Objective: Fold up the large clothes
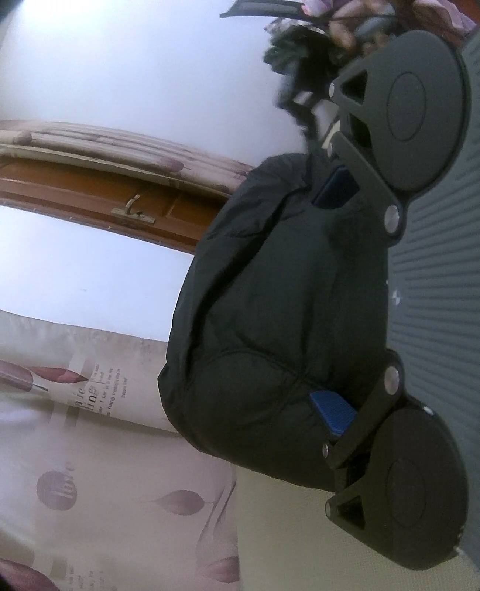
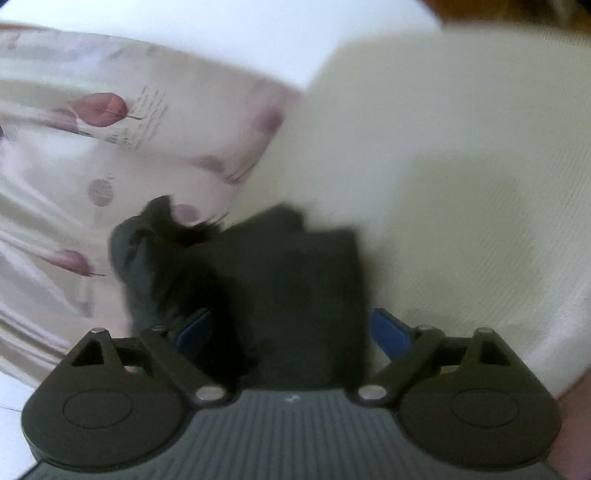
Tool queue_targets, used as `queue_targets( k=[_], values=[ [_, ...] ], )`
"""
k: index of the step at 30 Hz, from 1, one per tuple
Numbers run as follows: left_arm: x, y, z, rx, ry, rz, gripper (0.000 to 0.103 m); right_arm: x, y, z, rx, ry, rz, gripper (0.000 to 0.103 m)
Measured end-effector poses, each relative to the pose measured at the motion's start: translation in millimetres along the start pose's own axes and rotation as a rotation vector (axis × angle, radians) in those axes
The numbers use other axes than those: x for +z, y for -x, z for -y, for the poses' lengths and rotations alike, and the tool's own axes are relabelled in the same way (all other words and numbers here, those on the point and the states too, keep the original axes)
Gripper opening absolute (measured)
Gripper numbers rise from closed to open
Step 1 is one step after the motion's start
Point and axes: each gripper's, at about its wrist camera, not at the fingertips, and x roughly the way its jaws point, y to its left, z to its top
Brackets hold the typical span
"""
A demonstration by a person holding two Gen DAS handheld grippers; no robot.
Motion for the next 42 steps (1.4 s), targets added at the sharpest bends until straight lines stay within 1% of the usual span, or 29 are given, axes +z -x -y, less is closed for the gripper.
queue_targets(
  k=[1,3,5,8,9,10,12,13,14,17,21,22,24,25,26,27,28,29,30,31,32,33,34,35,36,37,39,40,42],
  values=[
    [-0.5,-0.1,-0.8,0.006,-0.005,0.000,0.103,-1.0,-1.8,-4.1,0.041,-0.019,-0.004,0.093],
    [-2.1,0.8,-3.8,0.012,-0.002,0.002,0.103,-3.4,-0.5,-17.5,0.111,-0.007,0.011,0.093],
    [-1.8,3.0,-8.5,0.003,0.025,0.011,0.103,-6.9,5.0,-33.4,0.126,0.040,0.028,0.094],
    [-1.9,3.8,-14.1,-0.008,0.060,0.019,0.103,-5.8,8.0,-51.9,0.120,0.098,0.031,0.094],
    [-2.1,4.1,-15.4,-0.012,0.072,0.024,0.103,-6.2,13.6,-49.7,0.136,0.088,0.038,0.094],
    [-2.7,4.8,-16.1,-0.017,0.080,0.028,0.103,-3.2,16.3,-46.9,0.180,0.048,0.044,0.095],
    [-3.7,5.2,-15.9,-0.024,0.082,0.033,0.103,1.8,23.6,-30.1,0.304,-0.070,0.050,0.102],
    [-4.6,5.5,-15.3,-0.025,0.079,0.037,0.103,-1.5,28.2,-21.8,0.333,-0.106,0.058,0.102],
    [-5.2,5.3,-14.7,-0.024,0.074,0.038,0.103,-5.5,31.1,-16.4,0.308,-0.114,0.061,0.102],
    [-4.7,1.7,-11.2,-0.013,0.052,0.035,0.103,-18.2,30.6,-19.2,0.131,-0.011,0.070,0.103],
    [-5.9,0.9,-10.0,-0.005,0.038,0.032,0.103,-28.9,20.8,-40.9,0.052,0.116,0.035,0.103],
    [-6.6,1.3,-9.7,-0.003,0.036,0.033,0.103,-29.9,17.8,-46.8,0.059,0.138,0.024,0.103],
    [-6.6,0.7,-10.0,-0.007,0.037,0.035,0.103,-31.4,13.2,-58.3,0.120,0.160,-0.006,0.102],
    [-6.7,1.0,-10.9,-0.008,0.037,0.035,0.103,-30.9,9.7,-65.5,0.129,0.182,-0.018,0.102],
    [-6.9,0.8,-10.5,-0.007,0.034,0.035,0.103,-32.0,4.6,-76.3,0.104,0.228,-0.022,0.102],
    [-7.0,0.6,-10.2,-0.005,0.032,0.036,0.103,-33.3,2.0,-83.3,0.031,0.271,0.016,0.102],
    [-7.3,0.7,-10.2,-0.005,0.032,0.036,0.103,-36.4,4.6,-86.9,-0.069,0.299,0.069,0.102],
    [-7.6,0.9,-10.0,-0.005,0.030,0.036,0.103,-36.7,3.2,-87.7,-0.117,0.326,0.082,0.095],
    [-7.5,1.1,-9.9,-0.006,0.028,0.036,0.103,-37.5,4.3,-85.9,-0.135,0.355,0.087,0.077],
    [-7.6,1.7,-10.4,-0.009,0.027,0.035,0.103,-36.4,8.3,-79.2,-0.121,0.337,0.084,0.071],
    [-7.6,2.0,-10.8,-0.011,0.028,0.035,0.103,-33.5,13.1,-72.8,-0.094,0.289,0.082,0.072],
    [-7.6,2.1,-11.6,-0.014,0.030,0.036,0.103,-31.0,21.5,-67.8,-0.084,0.254,0.102,0.074],
    [-7.8,2.0,-12.1,-0.015,0.033,0.037,0.103,-30.7,30.8,-64.6,-0.098,0.253,0.125,0.080],
    [-7.8,1.7,-12.5,-0.017,0.035,0.036,0.103,-28.8,35.6,-62.2,-0.126,0.256,0.135,0.097],
    [-7.9,1.6,-12.6,-0.017,0.035,0.036,0.103,-25.8,35.1,-57.9,-0.148,0.243,0.125,0.103],
    [-7.9,2.0,-12.8,-0.018,0.035,0.035,0.103,-21.8,33.3,-51.7,-0.143,0.210,0.106,0.103],
    [-8.3,1.3,-12.7,-0.018,0.036,0.037,0.103,-15.1,28.8,-31.4,-0.079,0.094,0.072,0.103],
    [-8.4,1.5,-12.5,-0.017,0.034,0.035,0.103,-14.3,27.0,-20.2,-0.061,0.055,0.054,0.103],
    [-8.2,0.8,-10.9,-0.013,0.027,0.032,0.103,-11.3,15.4,-4.5,-0.106,-0.025,0.007,0.103]
  ],
)
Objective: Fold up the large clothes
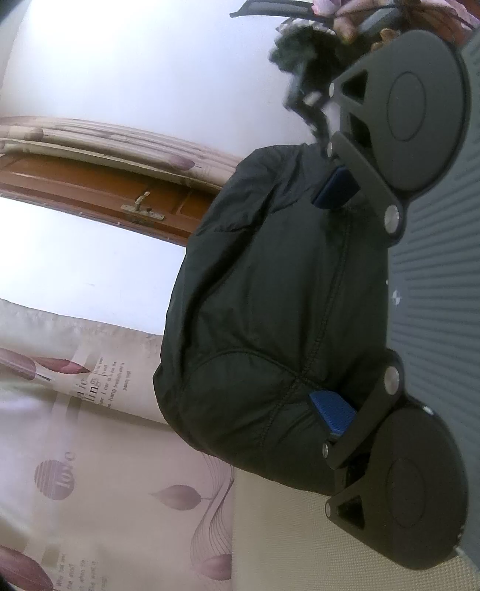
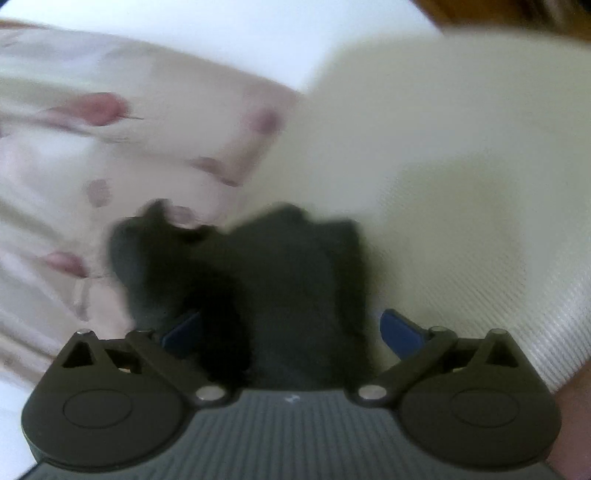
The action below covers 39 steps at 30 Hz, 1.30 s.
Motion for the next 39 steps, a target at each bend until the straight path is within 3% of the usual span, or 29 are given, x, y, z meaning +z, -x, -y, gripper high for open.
queue_targets(
  k=[1,3,5,6,8,13,16,17,18,19,21,24,27,32,34,37,39],
  values=[
    [-0.3,-0.3,0.6,0.002,-0.004,-0.002,0.103,-1.7,-5.8,9.9,0.020,-0.043,-0.043,0.103],
    [-0.3,-1.1,1.7,0.007,-0.017,-0.009,0.103,-5.1,-6.6,18.3,0.164,-0.083,-0.058,0.103],
    [-0.7,-1.1,0.6,0.006,-0.017,-0.011,0.103,-8.6,2.4,20.7,0.394,-0.194,-0.039,0.103],
    [-0.3,-1.7,0.4,0.004,-0.013,-0.012,0.103,-9.3,9.8,16.8,0.459,-0.202,-0.012,0.103],
    [-0.2,-2.4,-0.2,0.003,-0.005,-0.012,0.103,-10.6,22.8,-6.4,0.401,-0.097,0.026,0.103],
    [-2.2,-2.6,0.7,0.005,-0.009,-0.007,0.103,-24.6,23.2,-62.5,0.192,0.186,-0.004,0.103],
    [-2.5,-2.4,-1.1,0.004,-0.009,-0.004,0.103,-34.7,-4.4,-101.6,0.046,0.348,-0.009,0.101],
    [-2.5,-1.9,-1.0,0.008,-0.013,-0.002,0.103,-38.3,-12.9,-106.8,0.014,0.387,-0.019,0.088],
    [-2.1,-0.5,-1.7,0.012,-0.014,0.003,0.103,-40.7,-22.2,-108.2,-0.022,0.422,-0.034,0.066],
    [-2.3,3.1,-3.6,0.015,-0.004,0.013,0.103,-41.2,-30.6,-106.4,-0.041,0.444,-0.049,0.061],
    [-0.9,13.6,-13.1,0.011,0.064,0.041,0.103,-38.8,-33.8,-104.8,0.021,0.447,-0.043,0.036],
    [1.2,32.4,-32.3,0.016,0.175,0.072,0.103,-38.9,-38.1,-141.3,0.066,0.554,-0.026,0.020],
    [8.4,48.1,-45.6,0.058,0.214,0.101,0.103,-43.0,-40.3,-182.9,0.104,0.682,-0.029,0.017],
    [32.6,70.3,-47.9,0.092,0.191,0.184,0.103,-34.4,-57.0,-229.5,0.286,0.734,0.012,0.012],
    [36.5,65.8,-47.2,0.078,0.187,0.167,0.103,-29.3,-67.2,-209.1,0.305,0.679,0.039,0.012],
    [31.4,48.6,-45.4,0.049,0.199,0.110,0.103,-20.2,-95.0,-126.9,0.248,0.467,0.055,0.011],
    [26.1,35.5,-42.6,0.024,0.208,0.072,0.103,-15.2,-92.9,-65.9,0.313,0.328,0.088,0.012]
  ],
)
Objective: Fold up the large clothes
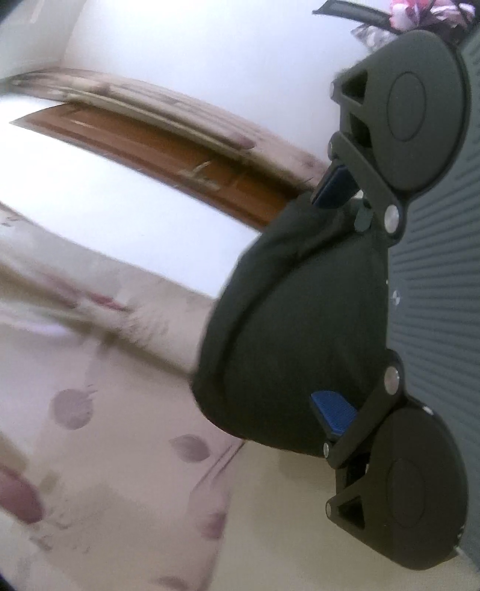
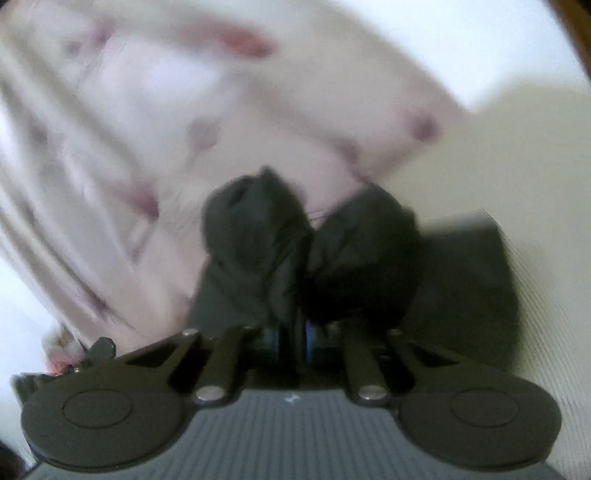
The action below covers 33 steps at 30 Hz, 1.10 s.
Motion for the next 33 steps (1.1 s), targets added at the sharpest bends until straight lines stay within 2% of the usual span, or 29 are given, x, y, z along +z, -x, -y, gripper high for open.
queue_targets(
  k=[1,3,4,5,7,9,12,15,16,19,21,23,25,26,27,28,30,33],
  values=[
    [-1.4,-7.8,0.4,-0.009,0.015,-0.014,0.103,-4.3,12.4,18.2,0.024,-0.023,0.030,0.013],
    [-2.6,-15.7,8.0,-0.024,0.008,-0.016,0.103,-9.4,23.2,42.0,0.002,-0.065,0.040,0.018],
    [-2.1,-20.4,12.4,-0.027,-0.021,-0.015,0.103,-10.7,26.5,51.4,0.024,-0.095,0.037,0.019],
    [-3.6,-25.3,16.8,-0.029,-0.057,-0.024,0.103,-11.9,26.5,52.7,0.022,-0.079,0.027,0.025],
    [-15.1,-37.3,23.3,0.013,-0.136,-0.047,0.103,-12.7,25.3,55.0,0.012,-0.068,0.006,0.027],
    [-27.6,-44.0,25.1,0.039,-0.185,-0.069,0.103,-4.3,29.9,48.5,0.009,-0.062,-0.001,0.034],
    [-32.5,-44.4,25.1,0.044,-0.211,-0.071,0.103,11.8,35.7,10.6,-0.079,0.025,0.054,0.036],
    [-31.6,-45.1,22.1,0.039,-0.197,-0.074,0.103,23.4,60.5,-35.0,-0.207,0.248,0.129,0.036],
    [-32.1,-43.6,22.4,0.040,-0.199,-0.073,0.103,26.0,67.7,-55.9,-0.209,0.331,0.177,0.036],
    [-33.3,-45.1,25.2,0.052,-0.218,-0.073,0.103,31.9,70.7,-113.7,-0.184,0.512,0.252,0.035],
    [-31.7,-47.1,26.0,0.055,-0.223,-0.071,0.103,29.0,50.3,-145.6,-0.141,0.669,0.210,0.033],
    [-33.9,-44.9,25.9,0.057,-0.226,-0.068,0.103,19.4,12.4,-154.6,-0.212,0.815,0.109,0.032],
    [-36.2,-45.3,24.9,0.060,-0.232,-0.065,0.103,18.1,-21.3,-128.6,-0.286,0.810,0.025,0.027],
    [-37.0,-44.4,23.8,0.059,-0.234,-0.062,0.103,17.4,-35.4,-110.7,-0.367,0.801,-0.008,0.022],
    [-37.4,-43.7,22.8,0.055,-0.234,-0.060,0.103,15.2,-46.8,-93.6,-0.445,0.795,-0.037,0.021],
    [-37.4,-43.4,20.8,0.046,-0.229,-0.060,0.103,13.3,-52.3,-77.9,-0.481,0.766,-0.045,0.021],
    [-37.3,-43.3,17.7,0.042,-0.219,-0.059,0.103,14.0,-46.5,-47.2,-0.471,0.606,-0.018,0.021],
    [-36.6,-43.1,15.3,0.023,-0.202,-0.050,0.103,1.4,-49.5,-15.6,-0.493,0.497,-0.018,0.021]
  ],
)
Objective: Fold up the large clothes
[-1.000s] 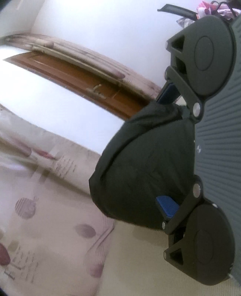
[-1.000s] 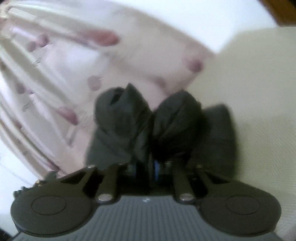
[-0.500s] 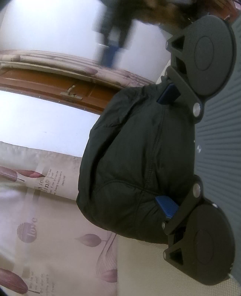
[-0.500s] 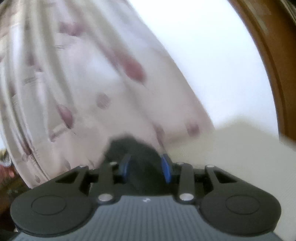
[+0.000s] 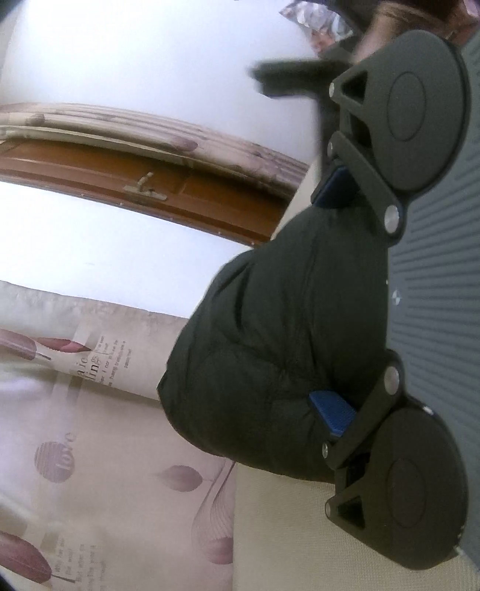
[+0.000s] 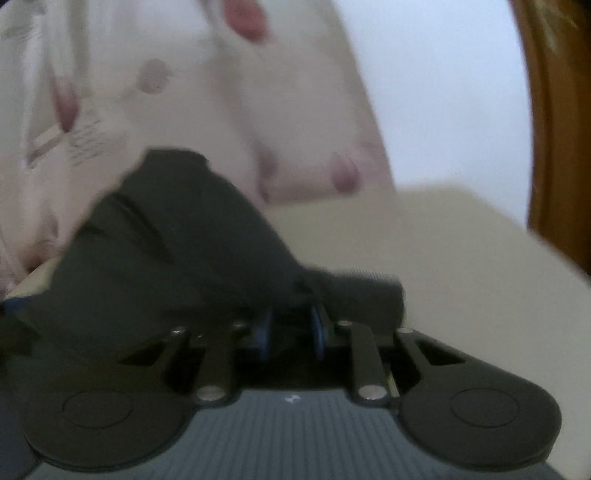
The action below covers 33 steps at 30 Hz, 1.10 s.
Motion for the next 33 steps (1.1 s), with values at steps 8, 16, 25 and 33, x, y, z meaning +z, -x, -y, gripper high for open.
queue_targets(
  k=[8,16,25,33],
  values=[
    [-9.8,-4.5,4.4,0.052,-0.056,0.004,0.103,-16.2,-22.0,-18.6,-0.048,0.084,-0.014,0.020],
    [-2.6,-11.6,3.8,0.090,-0.045,-0.042,0.103,14.3,72.0,-30.3,-0.067,0.095,0.198,0.023],
    [2.2,-25.7,17.9,0.177,-0.119,-0.128,0.103,-31.6,23.1,-61.8,-0.100,0.200,0.031,0.022],
    [2.5,-38.7,22.6,0.230,-0.166,-0.170,0.103,-42.9,-4.6,-61.2,-0.101,0.206,0.004,0.020]
  ],
)
